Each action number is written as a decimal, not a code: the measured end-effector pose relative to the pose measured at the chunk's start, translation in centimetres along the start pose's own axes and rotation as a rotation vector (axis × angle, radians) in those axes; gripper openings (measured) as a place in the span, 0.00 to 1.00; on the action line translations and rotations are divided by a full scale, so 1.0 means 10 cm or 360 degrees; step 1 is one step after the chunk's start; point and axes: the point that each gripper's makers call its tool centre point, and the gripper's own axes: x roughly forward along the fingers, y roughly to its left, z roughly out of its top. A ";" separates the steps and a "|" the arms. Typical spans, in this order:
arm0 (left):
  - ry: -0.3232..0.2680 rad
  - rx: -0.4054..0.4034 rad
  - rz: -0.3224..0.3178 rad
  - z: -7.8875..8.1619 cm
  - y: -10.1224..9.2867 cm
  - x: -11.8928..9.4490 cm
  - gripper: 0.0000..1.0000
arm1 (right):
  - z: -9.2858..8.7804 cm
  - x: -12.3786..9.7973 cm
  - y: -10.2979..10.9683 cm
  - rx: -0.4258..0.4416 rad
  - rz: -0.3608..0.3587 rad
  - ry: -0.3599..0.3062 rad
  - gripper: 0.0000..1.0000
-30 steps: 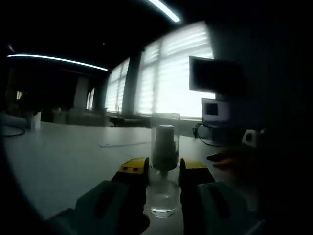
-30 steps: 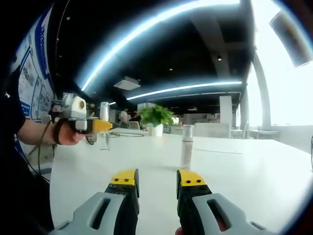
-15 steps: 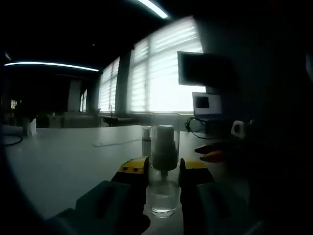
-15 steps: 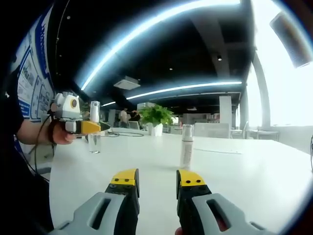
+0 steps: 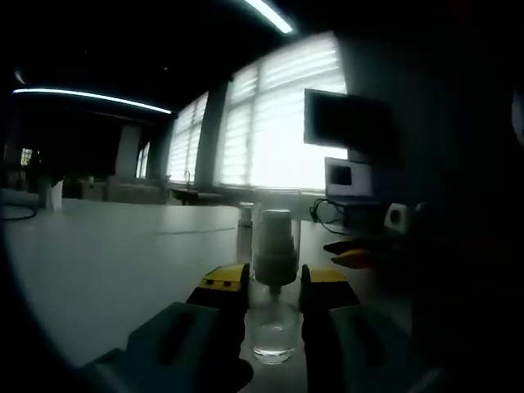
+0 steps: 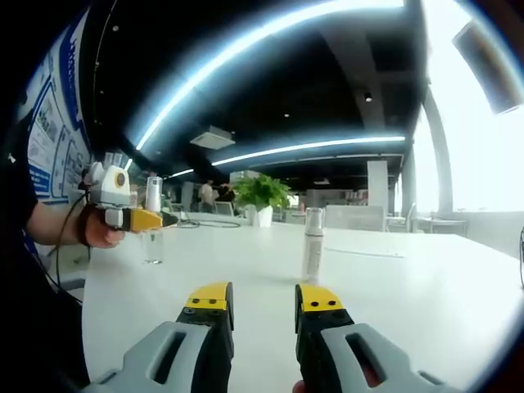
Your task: Clamp pump bottle remove cover press pump head put on cover
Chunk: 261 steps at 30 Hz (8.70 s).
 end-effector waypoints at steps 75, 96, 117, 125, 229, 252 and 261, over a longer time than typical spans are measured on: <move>0.0044 0.0102 -0.0036 -0.34 -0.16 0.14 0.16 | 0.64 -0.15 0.67 0.0086 0.0248 -0.0130 0.24; 0.0058 0.0110 -0.0034 -0.35 -0.19 0.13 0.16 | 0.71 0.14 1.10 0.0092 0.0374 -0.0117 0.23; 0.0059 0.0098 -0.0047 -0.35 -0.18 0.13 0.16 | 0.62 0.53 1.39 -0.0009 0.0483 -0.0021 0.22; 0.0062 0.0105 -0.0045 -0.35 -0.18 0.13 0.16 | 0.62 0.61 1.43 -0.0001 0.0492 -0.0019 0.22; 0.0049 0.0118 -0.0035 -0.33 -0.20 0.12 0.16 | 0.91 0.52 0.97 0.0069 0.0172 -0.0147 0.11; 0.0050 0.0119 -0.0034 -0.33 -0.19 0.12 0.16 | 0.59 0.24 0.53 0.0150 -0.0097 -0.0093 0.11; 0.0050 0.0120 -0.0034 -0.33 -0.20 0.12 0.16 | 0.40 0.15 0.48 0.0172 -0.0157 -0.0034 0.11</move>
